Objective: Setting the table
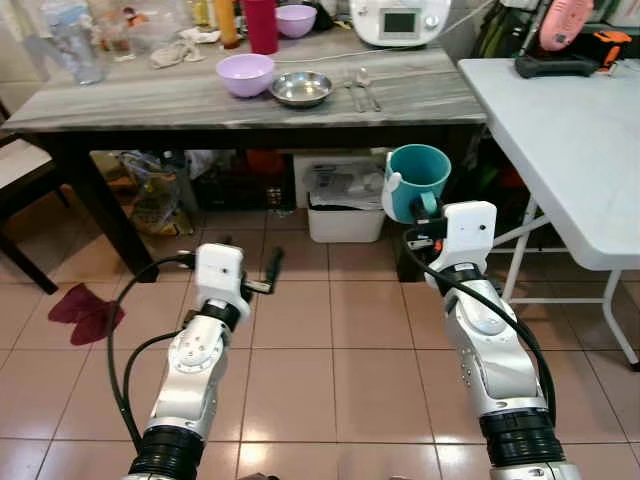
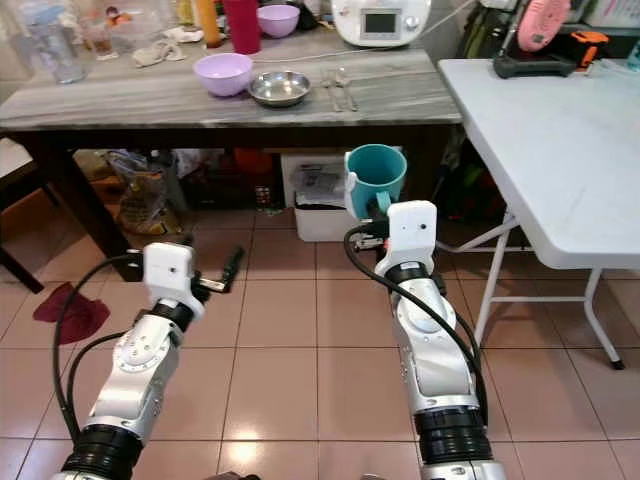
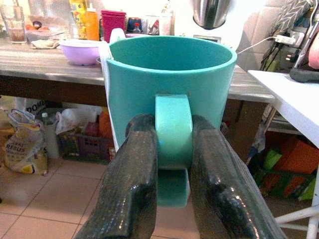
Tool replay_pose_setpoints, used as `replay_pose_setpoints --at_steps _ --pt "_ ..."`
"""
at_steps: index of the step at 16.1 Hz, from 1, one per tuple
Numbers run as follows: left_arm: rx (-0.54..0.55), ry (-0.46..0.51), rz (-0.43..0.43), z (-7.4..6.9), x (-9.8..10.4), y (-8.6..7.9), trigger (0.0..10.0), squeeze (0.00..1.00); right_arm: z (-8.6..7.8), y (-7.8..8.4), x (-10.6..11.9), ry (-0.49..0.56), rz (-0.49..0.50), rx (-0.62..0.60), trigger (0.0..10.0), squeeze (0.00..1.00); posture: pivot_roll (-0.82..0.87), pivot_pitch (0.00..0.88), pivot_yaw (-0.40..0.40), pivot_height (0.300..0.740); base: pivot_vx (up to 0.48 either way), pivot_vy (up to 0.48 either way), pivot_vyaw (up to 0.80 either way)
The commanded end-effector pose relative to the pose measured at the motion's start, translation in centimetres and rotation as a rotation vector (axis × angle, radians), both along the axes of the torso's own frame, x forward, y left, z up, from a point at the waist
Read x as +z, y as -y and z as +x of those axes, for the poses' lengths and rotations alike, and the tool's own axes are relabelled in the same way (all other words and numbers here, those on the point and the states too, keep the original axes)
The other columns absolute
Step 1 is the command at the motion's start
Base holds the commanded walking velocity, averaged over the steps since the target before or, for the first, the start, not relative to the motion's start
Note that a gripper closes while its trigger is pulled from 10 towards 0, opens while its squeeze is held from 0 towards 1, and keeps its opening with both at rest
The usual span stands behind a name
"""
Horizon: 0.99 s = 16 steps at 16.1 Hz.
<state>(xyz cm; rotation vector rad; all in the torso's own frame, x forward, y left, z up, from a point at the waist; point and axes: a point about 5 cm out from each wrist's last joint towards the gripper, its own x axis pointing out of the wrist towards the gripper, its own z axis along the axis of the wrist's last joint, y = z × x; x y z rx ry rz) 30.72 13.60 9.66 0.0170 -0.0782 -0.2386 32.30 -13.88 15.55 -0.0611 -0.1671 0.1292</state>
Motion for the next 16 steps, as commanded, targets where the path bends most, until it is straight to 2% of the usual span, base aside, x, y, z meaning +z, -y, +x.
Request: replay_pose_setpoints --at_steps 1,4,11,16 --pt "-0.003 0.001 -0.010 -0.1 0.1 -0.2 10.0 0.00 0.0 0.0 0.6 0.027 -0.009 0.005 10.0 0.00 -0.19 0.073 0.011 0.740 0.000 0.000 0.00" --pt "-0.029 -0.002 -0.039 -0.3 0.0 0.1 10.0 0.00 0.0 0.0 0.6 0.026 -0.011 0.004 10.0 0.00 -0.20 0.076 0.012 0.740 0.000 0.000 0.41" --pt "-0.065 -0.003 -0.054 -0.2 0.1 0.5 10.0 0.00 0.0 0.2 0.5 0.025 -0.010 -0.009 10.0 0.00 -0.20 0.075 0.012 0.740 0.275 0.000 0.68" --pt "-0.074 -0.006 -0.063 -0.3 0.1 0.8 10.0 0.00 0.2 0.3 0.4 0.002 0.032 -0.016 10.0 0.00 -0.20 0.072 0.008 0.740 0.310 0.000 0.00"
